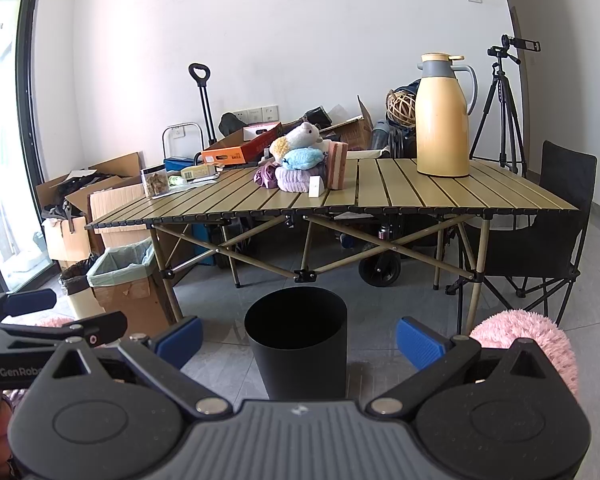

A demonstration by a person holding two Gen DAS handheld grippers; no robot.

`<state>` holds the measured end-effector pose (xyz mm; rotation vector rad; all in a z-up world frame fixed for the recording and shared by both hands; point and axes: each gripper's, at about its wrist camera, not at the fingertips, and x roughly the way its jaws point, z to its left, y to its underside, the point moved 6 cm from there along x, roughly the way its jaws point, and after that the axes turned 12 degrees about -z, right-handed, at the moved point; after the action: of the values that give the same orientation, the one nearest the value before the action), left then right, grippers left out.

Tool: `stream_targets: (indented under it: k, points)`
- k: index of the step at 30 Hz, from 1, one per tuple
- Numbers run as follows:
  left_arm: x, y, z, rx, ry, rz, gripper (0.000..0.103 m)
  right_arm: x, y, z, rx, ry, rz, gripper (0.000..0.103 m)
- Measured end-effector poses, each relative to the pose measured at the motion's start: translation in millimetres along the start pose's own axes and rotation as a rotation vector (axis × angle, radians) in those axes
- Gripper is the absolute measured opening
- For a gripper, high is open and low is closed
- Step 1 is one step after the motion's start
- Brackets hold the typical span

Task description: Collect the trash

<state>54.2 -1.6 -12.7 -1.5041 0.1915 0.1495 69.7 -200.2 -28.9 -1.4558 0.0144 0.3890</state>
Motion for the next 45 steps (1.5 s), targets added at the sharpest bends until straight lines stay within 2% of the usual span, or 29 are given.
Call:
stream_targets:
  k: [30, 45]
  points:
    - [0.1, 1.6, 0.7, 0.001, 0.008, -0.005, 0.103, 0.9, -15.8, -4.2, 0.001, 0.005, -0.013, 0.103]
    - [31.6, -3.7, 7.5, 0.016, 0.016, -0.011, 0.103, 31.6, -16.9, -3.2, -0.024, 0.011, -0.023, 0.103]
